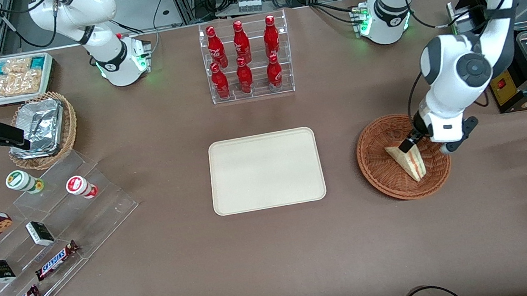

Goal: Place sandwich from basket to tray
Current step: 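Lower the left gripper and close it on the wrapped sandwich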

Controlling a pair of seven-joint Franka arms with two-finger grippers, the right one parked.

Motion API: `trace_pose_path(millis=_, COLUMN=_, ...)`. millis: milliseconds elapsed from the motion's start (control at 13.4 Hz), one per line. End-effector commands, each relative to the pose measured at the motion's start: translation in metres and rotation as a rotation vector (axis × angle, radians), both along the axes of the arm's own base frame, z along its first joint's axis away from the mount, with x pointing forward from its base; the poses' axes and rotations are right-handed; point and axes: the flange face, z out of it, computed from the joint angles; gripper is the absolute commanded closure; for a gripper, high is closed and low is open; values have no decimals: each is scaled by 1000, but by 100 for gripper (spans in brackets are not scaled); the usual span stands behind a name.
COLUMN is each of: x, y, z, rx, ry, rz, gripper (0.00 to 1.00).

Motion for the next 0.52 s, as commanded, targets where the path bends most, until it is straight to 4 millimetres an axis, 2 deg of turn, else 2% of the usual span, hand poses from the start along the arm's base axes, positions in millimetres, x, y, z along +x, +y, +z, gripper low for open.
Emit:
trace_pose_path(millis=0, x=3, y=-6, z=-15, rx=2, ry=5, rz=9, gripper=0)
trace_pose_path(millis=298, x=4, y=-4, z=-28, rx=36, ry=20, rz=-52, gripper=1)
trace_pose_path(millis=372, x=6, y=-5, z=-29, rx=36, ry=20, rz=-70, gripper=24)
trace_pose_path(millis=447, x=5, y=-5, z=-30, rx=37, ry=23, rz=-72, gripper=71)
